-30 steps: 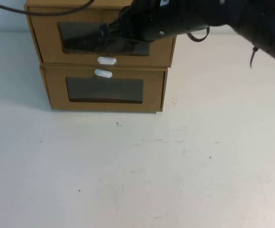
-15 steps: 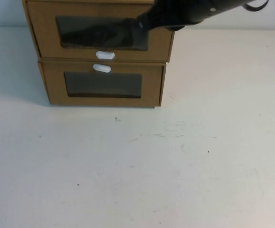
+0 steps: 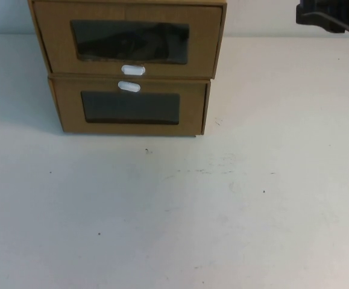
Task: Close the shoe box
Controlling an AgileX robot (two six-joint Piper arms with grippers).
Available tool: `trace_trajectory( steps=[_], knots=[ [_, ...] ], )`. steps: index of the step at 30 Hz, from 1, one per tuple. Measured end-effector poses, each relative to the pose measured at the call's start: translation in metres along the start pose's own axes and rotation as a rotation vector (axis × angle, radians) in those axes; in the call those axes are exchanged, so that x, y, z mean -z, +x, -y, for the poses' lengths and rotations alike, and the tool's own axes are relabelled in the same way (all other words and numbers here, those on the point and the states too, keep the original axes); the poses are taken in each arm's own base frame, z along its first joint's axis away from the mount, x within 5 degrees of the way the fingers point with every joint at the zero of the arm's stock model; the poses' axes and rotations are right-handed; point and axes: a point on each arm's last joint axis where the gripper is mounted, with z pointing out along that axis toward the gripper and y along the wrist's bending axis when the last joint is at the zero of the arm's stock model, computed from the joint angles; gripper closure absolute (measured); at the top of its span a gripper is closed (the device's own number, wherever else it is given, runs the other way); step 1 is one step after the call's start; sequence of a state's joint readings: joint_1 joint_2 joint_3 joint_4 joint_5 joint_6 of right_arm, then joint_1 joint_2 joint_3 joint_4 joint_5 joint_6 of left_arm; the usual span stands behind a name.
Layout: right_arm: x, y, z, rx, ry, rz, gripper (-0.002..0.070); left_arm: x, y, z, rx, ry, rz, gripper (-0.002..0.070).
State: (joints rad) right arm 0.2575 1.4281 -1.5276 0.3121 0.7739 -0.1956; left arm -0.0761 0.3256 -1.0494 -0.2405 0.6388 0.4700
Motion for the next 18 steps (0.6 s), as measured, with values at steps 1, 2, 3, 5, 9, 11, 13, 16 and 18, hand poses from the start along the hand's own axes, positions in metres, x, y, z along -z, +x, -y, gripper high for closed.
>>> trace_trajectory(
  steps=[1,2,3,5,9,11,13,16,18],
  knots=[
    [0.002,0.007,-0.002,-0.011,-0.022,0.010,0.0689,0.014,0.010,0.004,-0.005,-0.021,0.038,0.0680],
    [0.006,0.013,-0.004,-0.016,-0.039,0.032,0.0689,0.028,0.024,0.009,-0.009,-0.046,0.070,0.0680],
    [0.011,0.017,-0.006,-0.020,-0.048,0.055,0.0689,0.041,0.036,0.013,0.002,-0.069,0.100,0.0680],
    [0.026,0.029,-0.008,-0.025,-0.040,0.114,0.0689,0.052,0.057,0.017,0.040,-0.100,0.117,0.0680],
    [0.063,0.054,-0.010,-0.020,-0.002,0.237,0.0689,0.046,0.085,0.023,0.107,-0.074,-0.011,0.0680],
    [0.079,0.071,-0.011,-0.023,0.017,0.295,0.0689,0.039,0.091,0.025,0.108,-0.054,-0.037,0.0680],
    [0.089,0.088,-0.012,-0.035,0.026,0.332,0.0689,0.032,0.092,0.026,0.118,-0.043,-0.002,0.0680],
    [0.105,0.110,-0.012,-0.055,0.043,0.408,0.0689,0.021,0.099,0.028,0.175,-0.033,0.060,0.0680],
    [0.113,0.123,-0.011,-0.063,0.062,0.470,0.0689,0.011,0.112,0.031,0.208,-0.029,0.064,0.0680]
  ],
)
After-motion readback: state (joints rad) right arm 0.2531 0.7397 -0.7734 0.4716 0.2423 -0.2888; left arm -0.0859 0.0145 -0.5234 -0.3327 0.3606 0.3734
